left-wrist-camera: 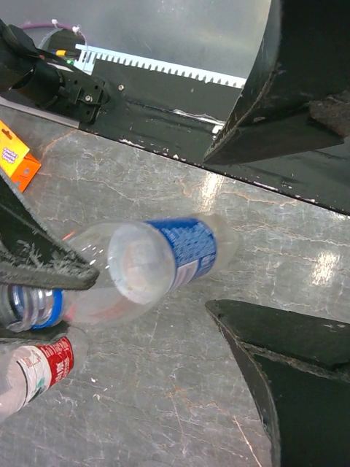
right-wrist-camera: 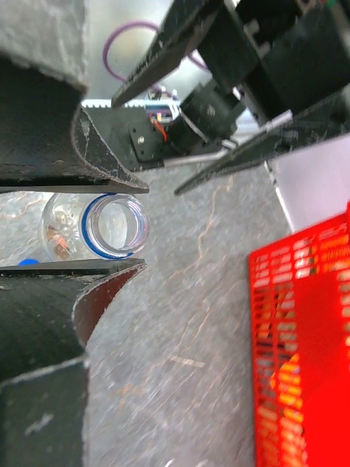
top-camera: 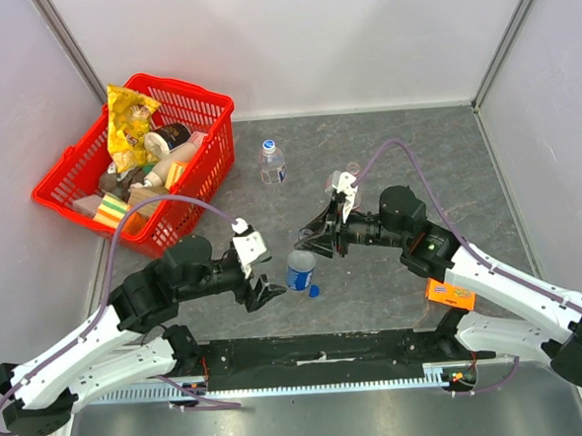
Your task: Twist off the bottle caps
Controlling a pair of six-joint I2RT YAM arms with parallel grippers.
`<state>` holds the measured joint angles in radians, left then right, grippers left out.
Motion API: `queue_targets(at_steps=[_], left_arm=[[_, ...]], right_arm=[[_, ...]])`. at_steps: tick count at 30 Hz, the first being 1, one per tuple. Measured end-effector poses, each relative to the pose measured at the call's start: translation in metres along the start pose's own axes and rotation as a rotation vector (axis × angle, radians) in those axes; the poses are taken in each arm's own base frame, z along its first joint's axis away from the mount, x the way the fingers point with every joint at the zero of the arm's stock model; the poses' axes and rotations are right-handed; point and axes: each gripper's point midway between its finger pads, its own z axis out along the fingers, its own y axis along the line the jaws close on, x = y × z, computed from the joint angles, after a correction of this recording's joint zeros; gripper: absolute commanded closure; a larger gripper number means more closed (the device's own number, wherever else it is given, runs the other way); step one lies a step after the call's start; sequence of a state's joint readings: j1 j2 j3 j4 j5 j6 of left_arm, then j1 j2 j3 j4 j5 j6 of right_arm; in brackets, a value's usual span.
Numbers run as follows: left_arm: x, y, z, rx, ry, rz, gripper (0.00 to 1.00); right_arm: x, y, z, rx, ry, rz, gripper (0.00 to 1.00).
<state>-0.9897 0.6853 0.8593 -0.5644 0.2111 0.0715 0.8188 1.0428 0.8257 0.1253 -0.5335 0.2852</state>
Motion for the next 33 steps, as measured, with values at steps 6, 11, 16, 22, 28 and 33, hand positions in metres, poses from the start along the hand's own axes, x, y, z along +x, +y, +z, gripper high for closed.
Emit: queue_targets(at_steps=[6, 11, 16, 22, 28, 33], left_arm=[[0.011, 0.004, 0.004, -0.022, 0.024, -0.004, 0.2], [0.02, 0.006, 0.01, -0.027, 0.051, -0.01, 0.21], [0.024, 0.007, 0.011, -0.03, 0.062, -0.012, 0.21], [0.028, 0.007, 0.015, -0.029, 0.081, -0.015, 0.21], [0.032, 0.007, 0.017, -0.028, 0.094, -0.018, 0.21], [0.032, 0.007, 0.017, -0.028, 0.096, -0.019, 0.22]], right_arm=[[0.002, -0.029, -0.012, 0.189, 0.022, -0.036, 1.0], [0.002, -0.06, -0.028, 0.384, 0.029, -0.057, 1.0], [0.001, -0.089, -0.045, 0.574, 0.026, -0.066, 1.0], [0.005, -0.111, -0.058, 0.714, 0.039, -0.071, 1.0], [0.019, -0.126, -0.058, 0.779, 0.086, -0.064, 1.0], [0.031, -0.133, -0.056, 0.798, 0.115, -0.05, 1.0]])
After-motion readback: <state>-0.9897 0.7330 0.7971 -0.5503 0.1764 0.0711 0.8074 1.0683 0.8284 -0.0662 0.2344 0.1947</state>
